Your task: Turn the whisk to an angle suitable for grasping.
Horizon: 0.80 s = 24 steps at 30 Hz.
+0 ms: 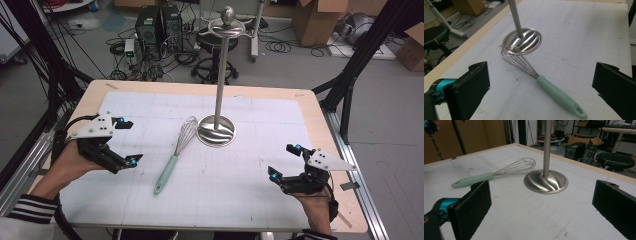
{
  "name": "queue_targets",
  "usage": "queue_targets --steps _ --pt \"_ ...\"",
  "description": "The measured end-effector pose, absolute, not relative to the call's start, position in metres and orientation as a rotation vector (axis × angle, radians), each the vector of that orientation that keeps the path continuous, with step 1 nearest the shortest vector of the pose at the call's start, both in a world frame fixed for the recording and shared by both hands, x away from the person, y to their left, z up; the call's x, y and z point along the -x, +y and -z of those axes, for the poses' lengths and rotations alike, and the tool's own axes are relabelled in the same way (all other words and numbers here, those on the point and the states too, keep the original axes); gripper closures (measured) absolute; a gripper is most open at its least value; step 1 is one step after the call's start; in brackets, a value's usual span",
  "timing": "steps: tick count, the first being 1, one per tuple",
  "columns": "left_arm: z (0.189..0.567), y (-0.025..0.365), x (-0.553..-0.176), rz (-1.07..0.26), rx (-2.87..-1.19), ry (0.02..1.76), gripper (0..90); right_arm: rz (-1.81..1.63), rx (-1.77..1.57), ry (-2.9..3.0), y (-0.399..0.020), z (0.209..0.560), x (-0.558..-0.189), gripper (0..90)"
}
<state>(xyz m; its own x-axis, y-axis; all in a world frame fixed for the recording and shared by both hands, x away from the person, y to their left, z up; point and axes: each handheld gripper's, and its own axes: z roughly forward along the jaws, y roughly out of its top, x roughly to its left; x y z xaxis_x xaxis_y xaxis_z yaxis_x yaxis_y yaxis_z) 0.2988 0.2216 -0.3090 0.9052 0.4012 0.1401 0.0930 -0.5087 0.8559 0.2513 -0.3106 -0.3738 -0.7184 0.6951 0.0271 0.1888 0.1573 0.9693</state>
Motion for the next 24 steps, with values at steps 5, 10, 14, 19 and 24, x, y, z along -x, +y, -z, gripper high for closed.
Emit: queue_targets --steps 5,10,14,19,24 --pt "0.316 0.209 -0.301 -0.374 -2.127 0.328 1.8 -1.590 -0.837 2.014 -0.311 0.374 -0.251 0.9" --pt "0.320 0.202 -0.303 -0.335 -2.157 0.300 1.8 -1.589 -0.844 2.019 -0.310 0.374 -0.251 0.9" --pt "0.324 0.195 -0.304 -0.302 -2.186 0.262 1.9 -1.591 -0.844 2.021 -0.310 0.375 -0.251 1.0" --pt "0.327 0.190 -0.304 -0.306 -2.249 0.200 6.3 -1.591 -0.839 2.020 -0.310 0.374 -0.251 0.9" --pt "0.331 0.181 -0.305 -0.289 -2.297 0.166 6.8 -1.590 -0.839 2.025 -0.309 0.374 -0.252 0.9"
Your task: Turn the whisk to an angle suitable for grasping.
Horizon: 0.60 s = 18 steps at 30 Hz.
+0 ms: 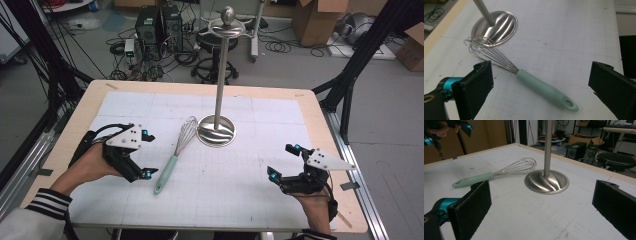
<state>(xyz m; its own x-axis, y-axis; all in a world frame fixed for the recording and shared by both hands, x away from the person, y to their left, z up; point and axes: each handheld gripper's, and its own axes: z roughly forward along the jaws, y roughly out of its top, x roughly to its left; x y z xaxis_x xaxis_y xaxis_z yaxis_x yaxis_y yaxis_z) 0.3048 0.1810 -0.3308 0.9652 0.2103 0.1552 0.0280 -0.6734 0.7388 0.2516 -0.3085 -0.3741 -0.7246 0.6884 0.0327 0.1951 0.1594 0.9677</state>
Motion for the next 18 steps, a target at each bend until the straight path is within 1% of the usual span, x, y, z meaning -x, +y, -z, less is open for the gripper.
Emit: queue_targets --steps 2,5,6,8,9,10,12,13,18 --pt "0.333 0.177 -0.306 -0.272 -2.322 0.143 10.8 -1.590 -0.837 2.025 -0.308 0.374 -0.252 0.9" --pt "0.336 0.170 -0.306 -0.243 -2.360 0.102 12.4 -1.591 -0.839 2.025 -0.308 0.374 -0.252 0.9" --pt "0.338 0.165 -0.305 -0.215 -2.370 0.065 21.1 -1.591 -0.842 2.024 -0.308 0.374 -0.252 0.9" --pt "0.339 0.163 -0.305 -0.199 -2.373 0.057 25.7 -1.591 -0.843 2.024 -0.308 0.374 -0.252 0.9" --pt "0.340 0.161 -0.305 -0.158 -2.395 -0.001 31.9 -1.591 -0.840 2.023 -0.308 0.374 -0.252 0.9" --pt "0.340 0.161 -0.305 -0.158 -2.395 -0.001 36.6 -1.591 -0.840 2.023 -0.308 0.374 -0.252 0.9" --pt "0.344 0.157 -0.304 -0.129 -2.422 -0.022 40.5 -1.588 -0.836 2.026 -0.308 0.375 -0.252 1.0" --pt "0.345 0.156 -0.304 -0.115 -2.427 -0.032 44.6 -1.591 -0.839 2.027 -0.308 0.375 -0.252 0.9" --pt "0.350 0.150 -0.303 -0.080 -2.454 -0.069 56.2 -1.592 -0.836 2.023 -0.307 0.374 -0.252 0.9"
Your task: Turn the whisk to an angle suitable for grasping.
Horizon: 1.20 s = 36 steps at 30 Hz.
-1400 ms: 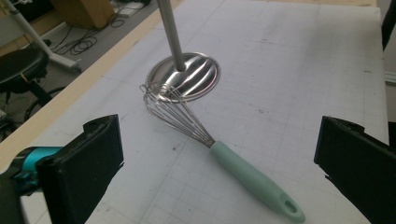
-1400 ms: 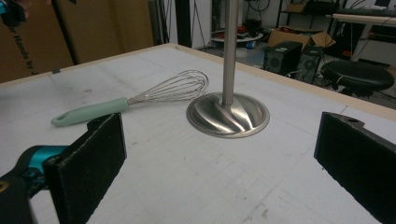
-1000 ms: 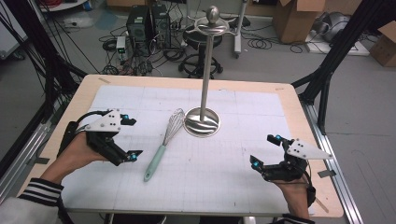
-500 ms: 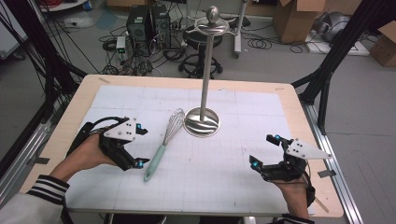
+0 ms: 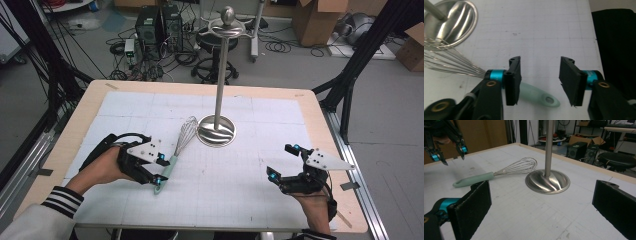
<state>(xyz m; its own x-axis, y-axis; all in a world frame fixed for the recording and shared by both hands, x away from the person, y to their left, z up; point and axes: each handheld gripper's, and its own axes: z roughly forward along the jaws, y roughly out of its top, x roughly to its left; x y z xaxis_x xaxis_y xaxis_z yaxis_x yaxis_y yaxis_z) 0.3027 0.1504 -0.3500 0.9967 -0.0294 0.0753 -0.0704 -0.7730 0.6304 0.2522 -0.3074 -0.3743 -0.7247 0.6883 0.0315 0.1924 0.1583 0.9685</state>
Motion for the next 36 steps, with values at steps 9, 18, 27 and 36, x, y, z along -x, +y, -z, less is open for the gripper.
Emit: queue_targets --steps 9,18,27,36 --pt "0.359 0.142 -0.300 -0.015 -2.540 -0.119 78.3 -1.592 -0.844 2.026 -0.307 0.375 -0.252 0.9" --pt "0.372 0.133 -0.297 0.027 -2.617 -0.145 89.6 -1.593 -0.844 2.031 -0.306 0.376 -0.253 0.9" --pt "0.385 0.123 -0.294 0.025 -2.713 -0.172 89.7 -1.597 -0.847 2.030 -0.306 0.376 -0.253 0.9" --pt "0.394 0.117 -0.290 0.029 -2.769 -0.200 89.7 -1.598 -0.848 2.031 -0.307 0.376 -0.253 0.9"
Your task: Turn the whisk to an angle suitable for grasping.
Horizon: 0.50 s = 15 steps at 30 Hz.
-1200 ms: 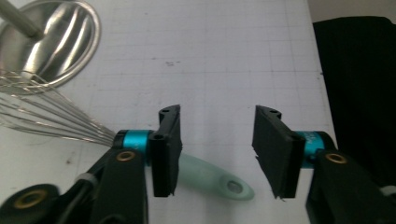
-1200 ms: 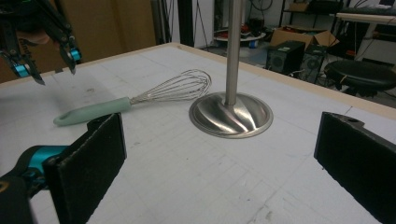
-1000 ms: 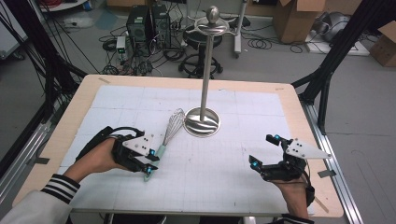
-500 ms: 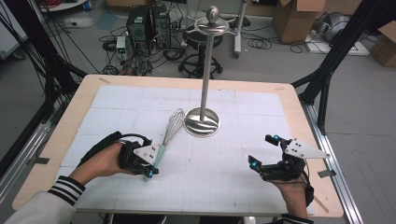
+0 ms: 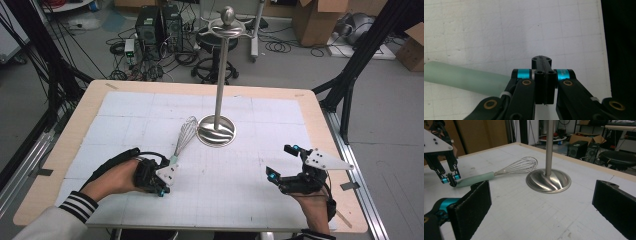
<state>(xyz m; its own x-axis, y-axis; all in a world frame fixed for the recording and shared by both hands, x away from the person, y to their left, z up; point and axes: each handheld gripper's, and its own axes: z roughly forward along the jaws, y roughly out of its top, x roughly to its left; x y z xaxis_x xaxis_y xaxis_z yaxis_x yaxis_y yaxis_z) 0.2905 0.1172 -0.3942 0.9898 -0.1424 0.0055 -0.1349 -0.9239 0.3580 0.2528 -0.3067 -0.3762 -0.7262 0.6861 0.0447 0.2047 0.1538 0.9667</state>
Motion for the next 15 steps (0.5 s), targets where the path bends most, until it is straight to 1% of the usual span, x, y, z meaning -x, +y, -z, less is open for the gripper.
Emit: queue_targets --steps 15 --pt "0.4015 0.1159 -0.2875 0.026 -2.833 -0.209 89.7 -1.597 -0.851 2.034 -0.3070 0.3769 -0.2531 0.9"
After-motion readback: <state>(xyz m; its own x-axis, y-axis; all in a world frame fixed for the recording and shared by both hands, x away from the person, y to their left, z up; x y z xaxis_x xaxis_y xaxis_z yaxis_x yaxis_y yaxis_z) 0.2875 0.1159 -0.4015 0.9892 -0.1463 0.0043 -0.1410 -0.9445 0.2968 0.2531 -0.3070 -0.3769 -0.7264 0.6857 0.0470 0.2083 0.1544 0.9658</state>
